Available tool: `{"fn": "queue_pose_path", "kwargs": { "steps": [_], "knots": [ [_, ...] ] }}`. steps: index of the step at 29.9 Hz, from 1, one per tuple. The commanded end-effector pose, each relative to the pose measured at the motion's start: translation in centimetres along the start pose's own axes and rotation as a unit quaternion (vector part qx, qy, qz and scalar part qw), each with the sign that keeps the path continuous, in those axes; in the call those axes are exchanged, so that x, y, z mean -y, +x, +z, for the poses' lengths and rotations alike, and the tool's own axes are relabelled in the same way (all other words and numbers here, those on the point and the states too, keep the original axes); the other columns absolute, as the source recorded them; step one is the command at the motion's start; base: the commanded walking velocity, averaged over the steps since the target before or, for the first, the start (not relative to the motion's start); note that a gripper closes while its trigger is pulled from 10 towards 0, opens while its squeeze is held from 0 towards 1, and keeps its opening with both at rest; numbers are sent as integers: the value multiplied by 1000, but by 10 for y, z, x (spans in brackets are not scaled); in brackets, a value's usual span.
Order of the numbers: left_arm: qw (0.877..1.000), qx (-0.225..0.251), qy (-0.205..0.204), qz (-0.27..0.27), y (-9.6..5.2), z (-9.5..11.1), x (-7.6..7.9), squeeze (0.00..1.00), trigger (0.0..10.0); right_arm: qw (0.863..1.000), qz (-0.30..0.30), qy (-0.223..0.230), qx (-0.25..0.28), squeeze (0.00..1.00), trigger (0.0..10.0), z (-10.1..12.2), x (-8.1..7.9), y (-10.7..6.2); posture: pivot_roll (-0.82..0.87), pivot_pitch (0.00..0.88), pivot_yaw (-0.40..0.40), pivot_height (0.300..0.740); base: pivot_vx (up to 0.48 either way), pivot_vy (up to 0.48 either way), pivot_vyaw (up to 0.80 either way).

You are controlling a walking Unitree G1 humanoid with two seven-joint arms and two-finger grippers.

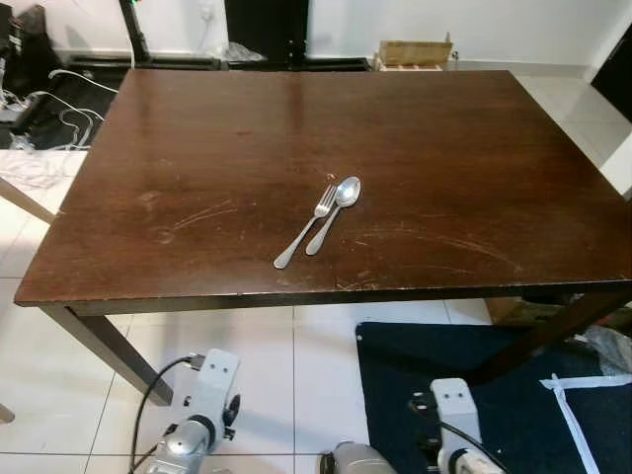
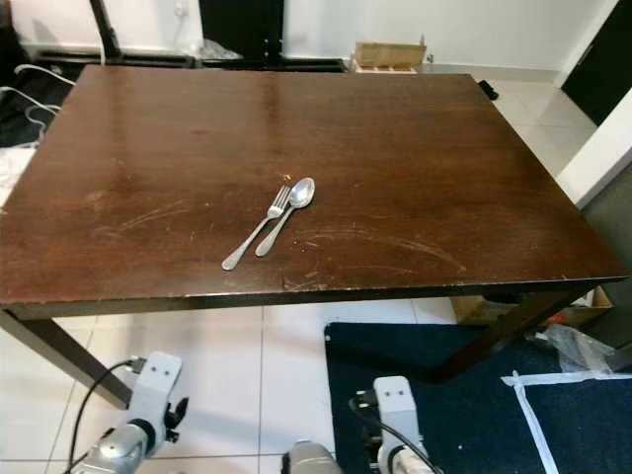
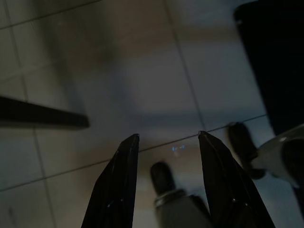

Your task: Setting the table

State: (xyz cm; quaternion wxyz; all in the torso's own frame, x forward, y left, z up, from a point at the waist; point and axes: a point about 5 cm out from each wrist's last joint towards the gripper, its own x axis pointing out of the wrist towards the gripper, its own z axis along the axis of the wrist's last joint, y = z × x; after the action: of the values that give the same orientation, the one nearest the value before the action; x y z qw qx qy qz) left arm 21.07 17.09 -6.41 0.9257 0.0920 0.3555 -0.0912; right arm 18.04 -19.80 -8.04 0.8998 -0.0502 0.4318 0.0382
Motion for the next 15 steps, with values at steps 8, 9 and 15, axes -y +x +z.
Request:
{"fn": "queue_pose_path", "kwargs": {
  "steps": [8, 9, 15],
  "knots": [
    [1000, -9, 14, 5, -11, -21, -7, 0, 10000, 983, 166, -74, 37, 0, 10000, 20, -9, -2, -1, 70, -12, 740, 0, 0, 0],
    [1000, -6, 15, 5, -13, -24, -9, 0, 10000, 967, 233, -97, 41, 0, 10000, 21, -12, -6, -1, 73, -16, 740, 0, 0, 0],
    [1000, -2, 3, 15, -20, -33, -14, 0, 10000, 907, 404, -102, 66, 0, 10000, 41, -13, -29, -3, 81, -26, 740, 0, 0, 0]
  ]
}}
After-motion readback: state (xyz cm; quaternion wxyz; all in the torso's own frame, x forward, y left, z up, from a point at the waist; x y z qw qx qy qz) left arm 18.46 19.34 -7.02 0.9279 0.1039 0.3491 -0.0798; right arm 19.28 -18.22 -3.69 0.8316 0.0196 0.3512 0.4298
